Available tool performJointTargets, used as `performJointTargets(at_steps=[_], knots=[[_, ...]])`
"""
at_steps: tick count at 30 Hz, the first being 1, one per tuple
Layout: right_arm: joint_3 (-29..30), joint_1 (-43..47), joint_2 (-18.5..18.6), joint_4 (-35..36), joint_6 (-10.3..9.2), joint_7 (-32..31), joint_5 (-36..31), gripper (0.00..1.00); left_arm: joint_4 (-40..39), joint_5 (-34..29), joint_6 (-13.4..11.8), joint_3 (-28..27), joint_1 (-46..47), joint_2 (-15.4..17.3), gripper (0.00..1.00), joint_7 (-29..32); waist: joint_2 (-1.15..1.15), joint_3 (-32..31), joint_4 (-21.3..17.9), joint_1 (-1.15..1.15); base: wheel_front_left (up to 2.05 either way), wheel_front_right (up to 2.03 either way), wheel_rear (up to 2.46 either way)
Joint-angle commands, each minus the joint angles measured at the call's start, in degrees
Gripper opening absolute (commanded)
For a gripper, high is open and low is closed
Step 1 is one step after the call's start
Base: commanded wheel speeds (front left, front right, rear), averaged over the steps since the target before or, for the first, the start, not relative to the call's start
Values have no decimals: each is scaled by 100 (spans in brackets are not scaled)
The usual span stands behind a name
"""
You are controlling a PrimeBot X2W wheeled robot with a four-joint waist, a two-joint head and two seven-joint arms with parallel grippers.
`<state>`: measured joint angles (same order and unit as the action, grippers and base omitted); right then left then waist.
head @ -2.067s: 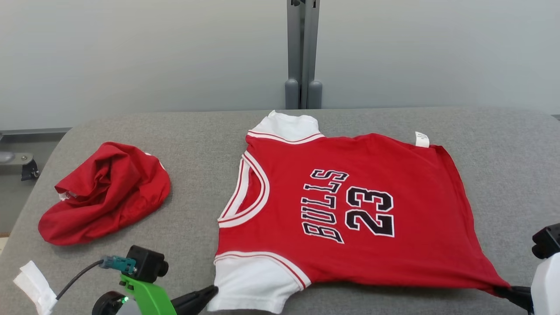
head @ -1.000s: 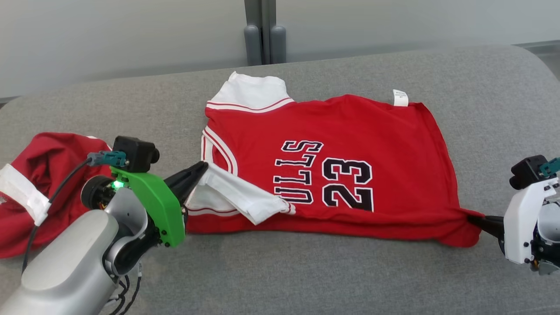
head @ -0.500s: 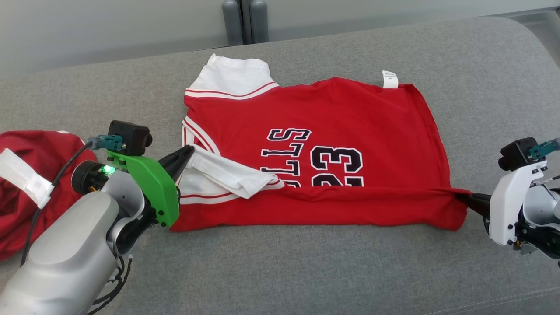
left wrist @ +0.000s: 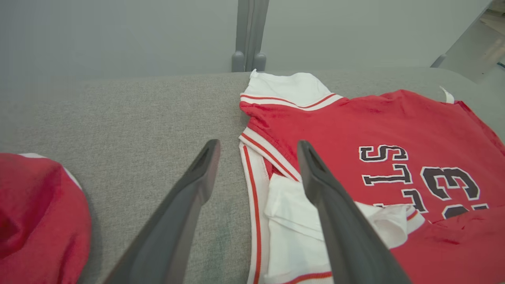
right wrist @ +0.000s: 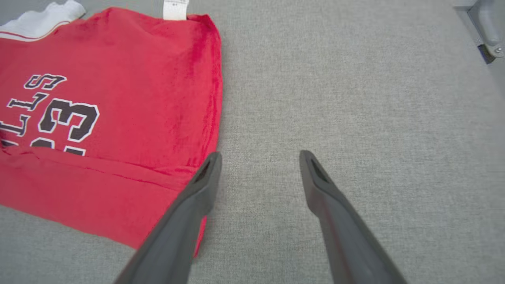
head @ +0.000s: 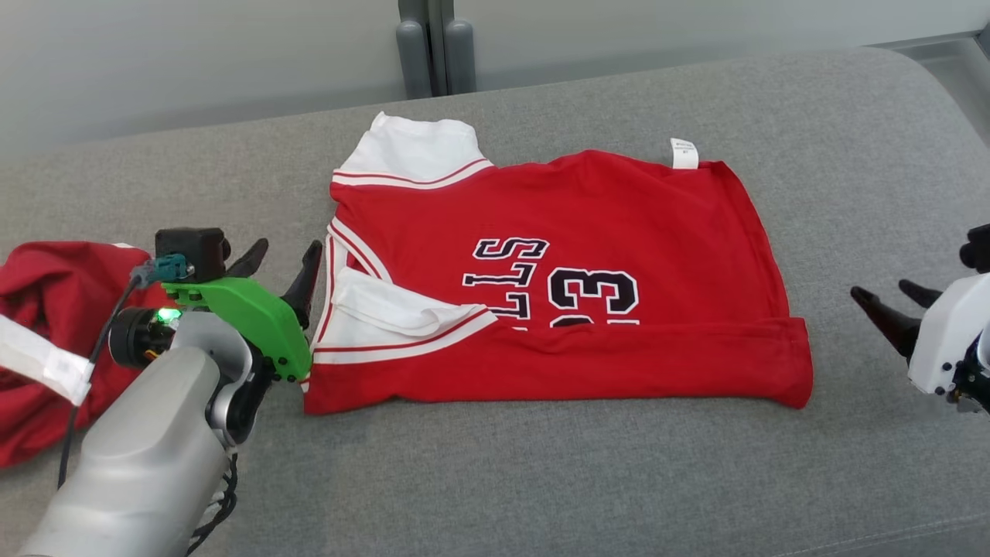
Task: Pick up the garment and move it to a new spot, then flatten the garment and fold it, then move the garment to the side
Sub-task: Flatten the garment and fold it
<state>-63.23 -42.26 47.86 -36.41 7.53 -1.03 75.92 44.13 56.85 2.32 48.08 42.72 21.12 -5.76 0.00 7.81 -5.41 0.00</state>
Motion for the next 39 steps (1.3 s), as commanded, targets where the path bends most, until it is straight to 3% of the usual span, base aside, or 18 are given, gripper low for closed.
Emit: performJointTargets(at_steps=[1,5,7,11,16,22,26,29,36,39], knots=[[103,97,16,-84,-8,300,-33,100,59,3,5,-69,-127,-87,100,-294,0,-149,22,0,0,0,0],[582,347,100,-191,-9,1538,-240,100,33,-44,-128,-550,-274,-286,100,-916,0,-394,61,0,0,0,0],[970,406,92,-140,-9,1620,-552,100,-428,-306,-225,-1094,-327,-362,100,-953,0,-465,76,0,0,0,0],[2697,1043,-186,313,-9,1622,-1630,100,-1481,-1067,-385,-2228,-1263,-663,100,-932,0,-608,74,0,0,0,0],[5115,2547,-1156,1379,-8,1625,-3255,100,-2315,-2124,-225,-3213,-2339,-1226,100,-939,0,-774,75,0,0,0,0],[6634,4076,-2632,2850,-8,1626,-4754,100,-2833,-3274,-130,-3842,-3231,-1699,100,-938,0,-852,80,0,0,0,0],[6892,4591,-3338,3297,-8,1626,-5207,100,-2699,-3732,-191,-3928,-3593,-1798,100,-937,0,-867,46,0,0,0,0],[6864,4768,-3595,3438,-8,1627,-5445,100,-2429,-3901,-286,-3880,-3691,-1810,100,-937,0,-850,-20,0,0,0,0],[6677,4774,-3689,3493,-8,1627,-5552,100,-1263,-4116,-600,-3686,-3317,-1812,100,-938,0,-778,-275,0,0,0,0],[6559,4716,-3622,3470,-8,1627,-5506,100,-504,-4094,-862,-3734,-3049,-1809,100,-937,0,-732,-405,0,0,0,0]])
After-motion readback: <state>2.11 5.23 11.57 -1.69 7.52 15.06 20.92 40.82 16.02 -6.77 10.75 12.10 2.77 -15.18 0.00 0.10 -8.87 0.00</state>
